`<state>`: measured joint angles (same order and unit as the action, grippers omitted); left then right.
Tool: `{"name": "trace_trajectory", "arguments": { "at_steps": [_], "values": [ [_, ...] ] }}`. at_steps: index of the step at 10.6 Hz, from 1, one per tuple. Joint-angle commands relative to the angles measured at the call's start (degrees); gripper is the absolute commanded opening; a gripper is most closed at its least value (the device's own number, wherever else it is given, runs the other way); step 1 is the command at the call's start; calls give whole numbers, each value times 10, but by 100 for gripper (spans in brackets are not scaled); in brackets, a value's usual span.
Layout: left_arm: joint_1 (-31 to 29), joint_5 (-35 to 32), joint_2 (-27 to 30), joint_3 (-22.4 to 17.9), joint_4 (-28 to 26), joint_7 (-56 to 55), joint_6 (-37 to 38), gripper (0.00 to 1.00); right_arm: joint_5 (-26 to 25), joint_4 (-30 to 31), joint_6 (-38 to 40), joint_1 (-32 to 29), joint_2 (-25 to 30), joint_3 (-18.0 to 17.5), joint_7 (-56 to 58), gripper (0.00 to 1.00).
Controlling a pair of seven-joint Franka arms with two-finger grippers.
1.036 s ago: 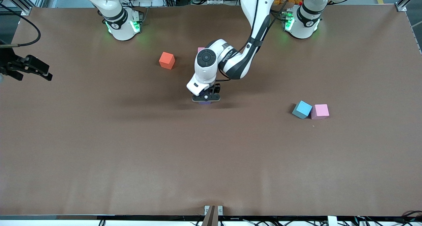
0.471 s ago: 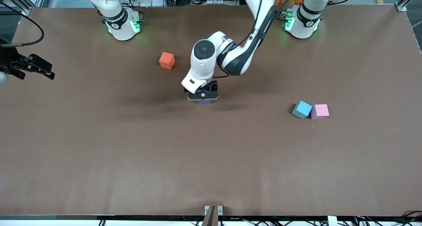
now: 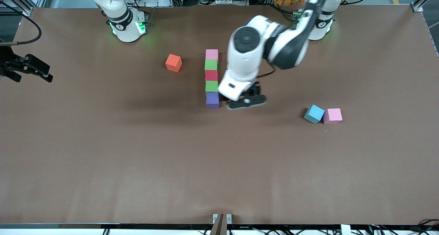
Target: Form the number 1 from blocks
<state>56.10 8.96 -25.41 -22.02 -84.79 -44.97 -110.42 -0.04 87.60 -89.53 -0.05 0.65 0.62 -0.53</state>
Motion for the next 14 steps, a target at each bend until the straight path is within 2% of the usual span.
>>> {"name": "trace_trajectory", "arguments": {
  "at_steps": [1, 3, 5, 6, 7, 10, 14],
  "values": [
    [-82, -12, 82, 17, -30, 77, 45, 100, 0, -17, 8, -12, -10, -11, -2, 100],
    [-193, -16, 126, 70, -38, 146, 76, 100, 3, -16, 16, -3, -10, -12, 1, 100],
    [-357, -23, 158, 183, -55, 182, 89, 100, 3, -16, 21, 5, -12, -12, 39, 100],
    [-439, -53, 169, 247, -60, 198, 94, 100, 2, -15, 22, 6, -14, -12, 69, 100],
    [-492, -84, 176, 288, -60, 218, 111, 100, 2, -15, 22, 3, -14, -11, 86, 100],
    [-560, -93, 200, 297, -62, 301, 155, 100, 2, -16, 27, 2, -8, -11, 88, 100],
    [-570, -94, 258, 295, -55, 328, 193, 100, -6, -17, 30, 5, -6, -14, 89, 100]
  ]
}}
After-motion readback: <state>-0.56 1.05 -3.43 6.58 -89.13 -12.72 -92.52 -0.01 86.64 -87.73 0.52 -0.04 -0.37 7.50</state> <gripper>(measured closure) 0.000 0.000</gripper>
